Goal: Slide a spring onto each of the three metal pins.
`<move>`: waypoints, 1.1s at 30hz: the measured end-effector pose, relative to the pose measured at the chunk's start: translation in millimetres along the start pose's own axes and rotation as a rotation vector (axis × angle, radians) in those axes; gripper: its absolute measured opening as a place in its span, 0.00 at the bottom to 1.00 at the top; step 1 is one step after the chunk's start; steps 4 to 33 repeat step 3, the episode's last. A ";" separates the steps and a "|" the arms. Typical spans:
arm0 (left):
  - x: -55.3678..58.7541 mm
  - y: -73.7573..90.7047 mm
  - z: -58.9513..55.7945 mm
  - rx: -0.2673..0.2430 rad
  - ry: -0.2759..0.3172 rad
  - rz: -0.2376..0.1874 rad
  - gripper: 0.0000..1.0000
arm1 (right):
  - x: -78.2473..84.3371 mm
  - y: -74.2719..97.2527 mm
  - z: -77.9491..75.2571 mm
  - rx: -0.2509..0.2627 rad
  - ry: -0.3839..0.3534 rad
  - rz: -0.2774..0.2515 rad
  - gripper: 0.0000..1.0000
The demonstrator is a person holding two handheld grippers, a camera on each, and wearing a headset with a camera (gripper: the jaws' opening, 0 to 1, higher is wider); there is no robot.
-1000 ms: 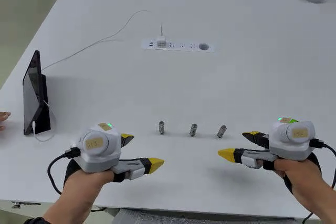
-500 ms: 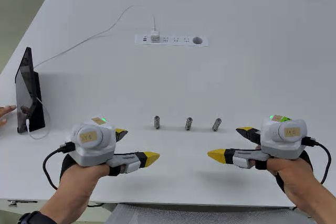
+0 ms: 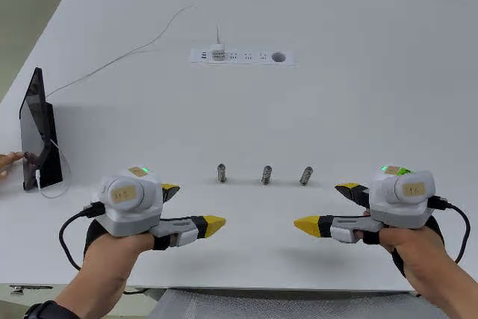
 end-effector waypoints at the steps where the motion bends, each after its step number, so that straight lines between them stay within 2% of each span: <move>1: -0.1 -0.1 0.4 0.000 0.000 0.000 0.72 | 0.3 0.4 0.3 0.001 -0.001 -0.001 0.83; 33: -1.0 0.7 -0.3 0.001 0.001 -0.001 0.72 | -0.1 1.4 1.1 0.001 0.000 -0.001 0.83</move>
Point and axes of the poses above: the centre of the closed fingertips' face, and the gripper's own axes: y roughly backward along the fingers, z roughly to its left, x roughly out of its underside, the point moved 1 cm from there along y, roughly backward along the fingers, and after that the axes turned 2 degrees about -y, right-handed, at the moved point
